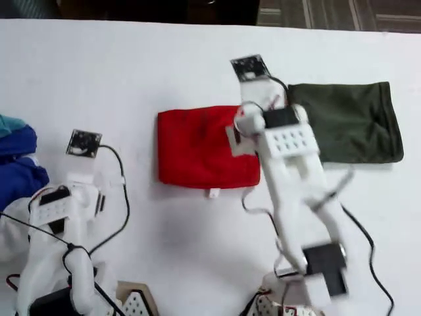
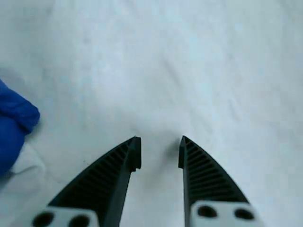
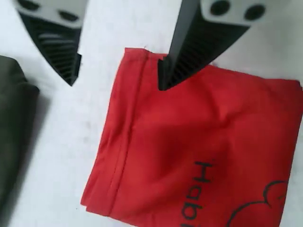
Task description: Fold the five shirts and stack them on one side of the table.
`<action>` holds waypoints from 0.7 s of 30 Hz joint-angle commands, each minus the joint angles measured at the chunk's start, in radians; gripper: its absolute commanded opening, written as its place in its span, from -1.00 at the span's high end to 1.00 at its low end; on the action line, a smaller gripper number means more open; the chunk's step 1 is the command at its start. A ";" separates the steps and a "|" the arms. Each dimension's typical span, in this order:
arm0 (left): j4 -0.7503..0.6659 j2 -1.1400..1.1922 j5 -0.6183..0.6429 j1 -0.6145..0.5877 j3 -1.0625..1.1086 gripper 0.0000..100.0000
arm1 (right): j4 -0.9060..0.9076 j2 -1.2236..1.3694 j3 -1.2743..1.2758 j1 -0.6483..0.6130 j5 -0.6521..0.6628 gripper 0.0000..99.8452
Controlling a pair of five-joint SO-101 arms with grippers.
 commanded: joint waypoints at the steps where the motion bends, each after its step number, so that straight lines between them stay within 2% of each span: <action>1: -0.037 -0.029 0.003 -0.012 0.007 0.69 | 0.070 0.183 -0.227 -0.022 -0.094 0.42; 8: -0.041 -0.032 0.005 -0.012 0.028 0.69 | 0.231 0.496 -0.585 -0.058 -0.207 0.41; 15: -0.043 -0.032 0.005 -0.011 0.030 0.69 | 0.343 0.723 -0.881 -0.038 -0.216 0.41; 21: -0.043 -0.032 0.005 -0.011 0.030 0.69 | 0.352 0.883 -1.042 -0.016 -0.215 0.41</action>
